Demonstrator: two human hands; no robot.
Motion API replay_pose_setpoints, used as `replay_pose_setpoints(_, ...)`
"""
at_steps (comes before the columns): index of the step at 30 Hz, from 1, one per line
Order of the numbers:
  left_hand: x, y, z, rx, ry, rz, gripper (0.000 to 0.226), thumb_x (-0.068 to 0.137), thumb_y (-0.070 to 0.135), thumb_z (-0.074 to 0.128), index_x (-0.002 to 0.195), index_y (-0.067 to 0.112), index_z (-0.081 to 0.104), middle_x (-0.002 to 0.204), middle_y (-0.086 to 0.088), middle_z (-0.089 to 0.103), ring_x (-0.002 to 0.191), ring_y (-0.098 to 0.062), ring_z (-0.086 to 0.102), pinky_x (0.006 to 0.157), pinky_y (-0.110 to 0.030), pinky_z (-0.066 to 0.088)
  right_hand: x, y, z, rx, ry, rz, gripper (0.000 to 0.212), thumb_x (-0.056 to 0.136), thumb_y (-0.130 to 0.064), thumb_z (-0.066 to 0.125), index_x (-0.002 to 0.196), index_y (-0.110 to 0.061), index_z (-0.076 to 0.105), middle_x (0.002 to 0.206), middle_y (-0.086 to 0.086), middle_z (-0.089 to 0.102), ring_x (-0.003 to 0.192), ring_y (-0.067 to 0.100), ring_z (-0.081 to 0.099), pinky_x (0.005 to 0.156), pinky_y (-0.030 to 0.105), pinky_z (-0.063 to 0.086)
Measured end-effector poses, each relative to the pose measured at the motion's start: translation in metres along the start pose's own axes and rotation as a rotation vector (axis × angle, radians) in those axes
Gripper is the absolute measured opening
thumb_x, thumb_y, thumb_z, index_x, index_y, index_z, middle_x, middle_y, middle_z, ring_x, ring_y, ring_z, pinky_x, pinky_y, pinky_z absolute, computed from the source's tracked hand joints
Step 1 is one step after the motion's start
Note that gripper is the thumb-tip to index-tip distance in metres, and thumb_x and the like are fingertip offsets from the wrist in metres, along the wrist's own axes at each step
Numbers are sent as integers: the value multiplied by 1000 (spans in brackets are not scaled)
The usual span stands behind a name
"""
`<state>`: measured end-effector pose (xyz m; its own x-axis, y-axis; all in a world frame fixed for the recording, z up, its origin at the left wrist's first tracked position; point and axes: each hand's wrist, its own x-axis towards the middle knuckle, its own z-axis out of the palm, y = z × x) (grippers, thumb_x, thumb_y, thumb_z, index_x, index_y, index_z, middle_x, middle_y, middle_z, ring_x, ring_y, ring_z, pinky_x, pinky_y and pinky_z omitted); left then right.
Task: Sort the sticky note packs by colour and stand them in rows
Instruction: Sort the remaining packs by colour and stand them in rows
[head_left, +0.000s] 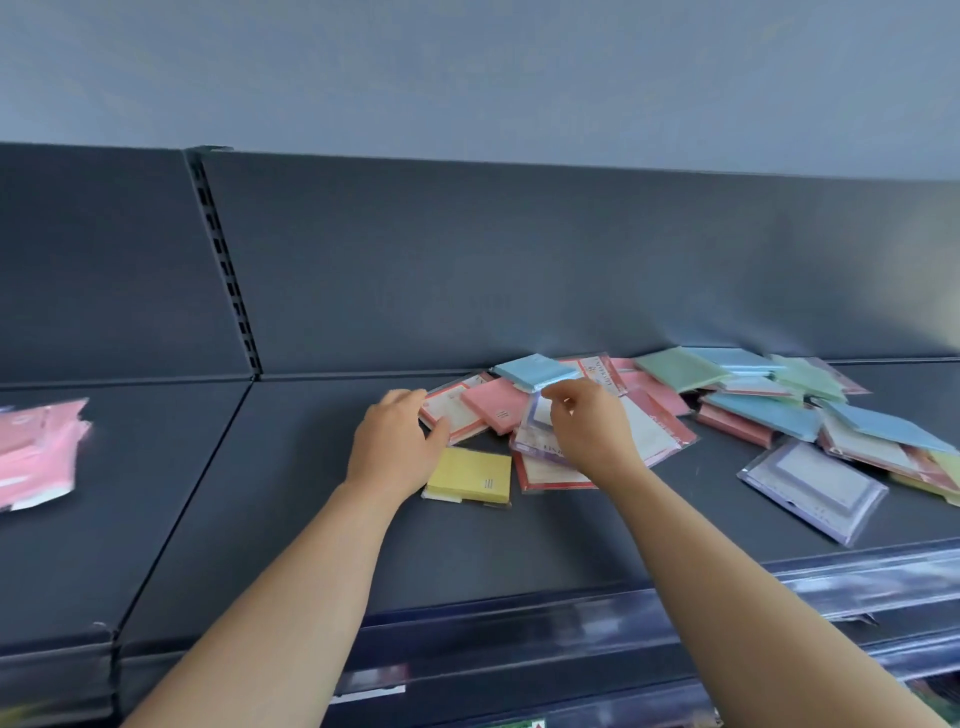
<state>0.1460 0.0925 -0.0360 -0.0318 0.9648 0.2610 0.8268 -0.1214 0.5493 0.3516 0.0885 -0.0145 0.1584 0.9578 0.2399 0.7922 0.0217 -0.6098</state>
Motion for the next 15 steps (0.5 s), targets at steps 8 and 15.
replay_pose_setpoints(8, 22, 13, 3, 110, -140, -86, 40, 90, 50, 52, 107, 15, 58, 121, -9, 57, 111, -33, 50, 85, -37, 43, 0, 16, 6, -168, -93, -28, 25, 98, -25, 40, 90, -24, 64, 111, -1, 57, 117, 28, 44, 92, 34, 31)
replay_pose_setpoints(15, 35, 36, 14, 189, -252, -130, 66, 79, 71, 54, 132, 31, 50, 136, -4, 47, 128, -33, 38, 95, -37, 36, -5, 22, 10, -134, -37, -51, 28, 98, -31, 48, 119, -23, 65, 137, 1, 52, 126, 27, 39, 103, 35, 29)
